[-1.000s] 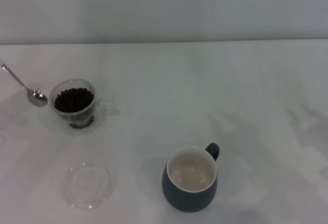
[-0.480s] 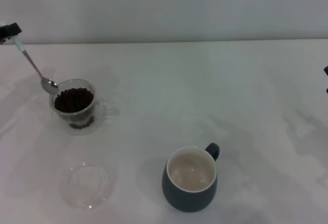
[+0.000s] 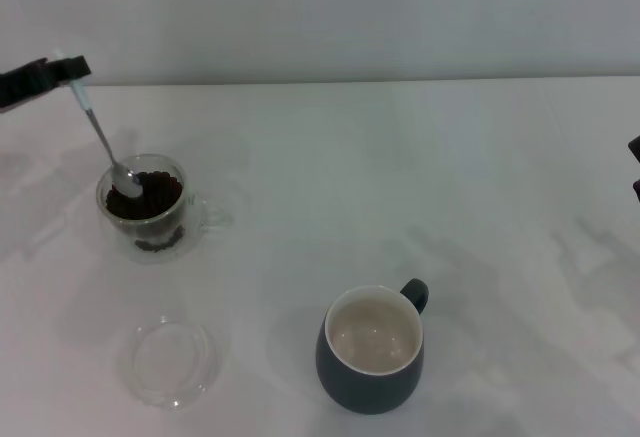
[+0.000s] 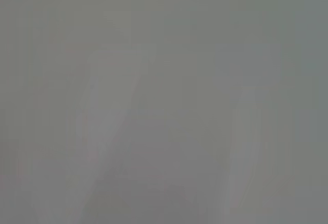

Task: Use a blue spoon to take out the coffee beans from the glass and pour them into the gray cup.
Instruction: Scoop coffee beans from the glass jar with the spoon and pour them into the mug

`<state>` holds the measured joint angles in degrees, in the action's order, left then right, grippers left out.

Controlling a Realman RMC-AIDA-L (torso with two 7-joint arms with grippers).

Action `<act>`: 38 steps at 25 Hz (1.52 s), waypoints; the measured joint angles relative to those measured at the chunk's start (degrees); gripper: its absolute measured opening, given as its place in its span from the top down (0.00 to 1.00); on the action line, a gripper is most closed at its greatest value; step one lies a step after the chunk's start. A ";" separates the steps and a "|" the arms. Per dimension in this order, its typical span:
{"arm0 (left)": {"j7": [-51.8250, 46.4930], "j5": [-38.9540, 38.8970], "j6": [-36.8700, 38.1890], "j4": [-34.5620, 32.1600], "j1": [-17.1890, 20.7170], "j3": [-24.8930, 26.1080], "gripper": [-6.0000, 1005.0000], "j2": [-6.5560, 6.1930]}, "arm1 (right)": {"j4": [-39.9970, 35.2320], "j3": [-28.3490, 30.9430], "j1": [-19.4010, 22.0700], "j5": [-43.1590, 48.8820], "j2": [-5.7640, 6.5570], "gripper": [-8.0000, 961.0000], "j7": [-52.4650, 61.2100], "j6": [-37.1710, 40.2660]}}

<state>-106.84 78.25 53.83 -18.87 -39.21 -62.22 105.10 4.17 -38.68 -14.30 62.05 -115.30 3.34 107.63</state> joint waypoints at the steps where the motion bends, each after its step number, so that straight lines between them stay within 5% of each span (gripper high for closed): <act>1: -0.01 0.40 -0.16 0.00 -0.12 -0.01 0.87 0.21 | 0.05 0.03 0.02 0.00 0.00 0.63 0.00 -0.01; 38: -7.27 -6.45 1.12 1.83 9.63 8.81 0.87 6.45 | -0.09 0.03 1.19 -0.10 0.09 0.63 0.00 0.50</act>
<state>-114.11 71.80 54.94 -17.04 -29.58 -53.41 111.55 4.08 -38.66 -13.11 61.96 -115.21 3.34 108.13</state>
